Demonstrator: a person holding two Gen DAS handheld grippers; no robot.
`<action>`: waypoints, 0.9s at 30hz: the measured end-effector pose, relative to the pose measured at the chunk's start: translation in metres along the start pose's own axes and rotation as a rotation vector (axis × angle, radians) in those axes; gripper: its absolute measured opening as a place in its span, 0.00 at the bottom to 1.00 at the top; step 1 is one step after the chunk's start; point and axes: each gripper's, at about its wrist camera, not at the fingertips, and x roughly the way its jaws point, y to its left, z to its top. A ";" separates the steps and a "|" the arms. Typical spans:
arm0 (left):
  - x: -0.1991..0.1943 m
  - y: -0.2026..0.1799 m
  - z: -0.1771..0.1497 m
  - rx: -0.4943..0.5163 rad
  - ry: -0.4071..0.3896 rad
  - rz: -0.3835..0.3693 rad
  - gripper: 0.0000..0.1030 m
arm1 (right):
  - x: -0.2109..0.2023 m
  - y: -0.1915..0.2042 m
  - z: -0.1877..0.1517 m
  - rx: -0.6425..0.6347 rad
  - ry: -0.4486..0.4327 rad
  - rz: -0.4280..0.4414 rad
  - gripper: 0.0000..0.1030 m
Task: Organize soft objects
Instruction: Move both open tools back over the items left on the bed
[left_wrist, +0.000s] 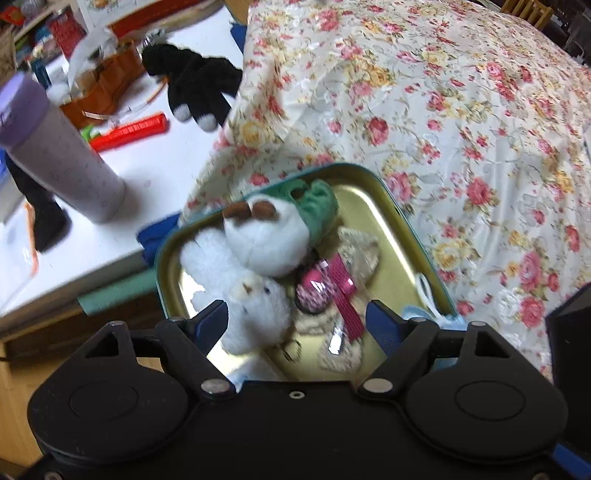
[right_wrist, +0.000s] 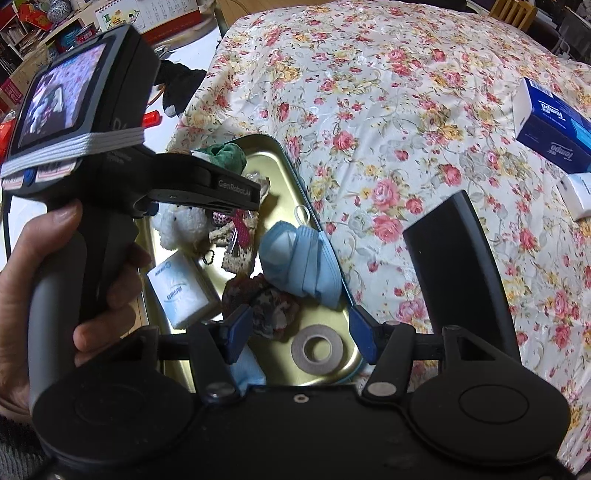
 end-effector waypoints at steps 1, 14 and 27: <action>0.000 0.000 -0.002 -0.008 0.008 -0.010 0.77 | -0.002 -0.001 -0.002 0.002 0.000 -0.002 0.55; -0.026 -0.014 -0.042 0.005 0.037 -0.009 0.77 | -0.035 -0.012 -0.028 -0.016 -0.016 -0.026 0.59; -0.062 -0.036 -0.078 0.051 0.085 -0.072 0.78 | -0.071 -0.042 -0.069 0.013 -0.042 -0.011 0.60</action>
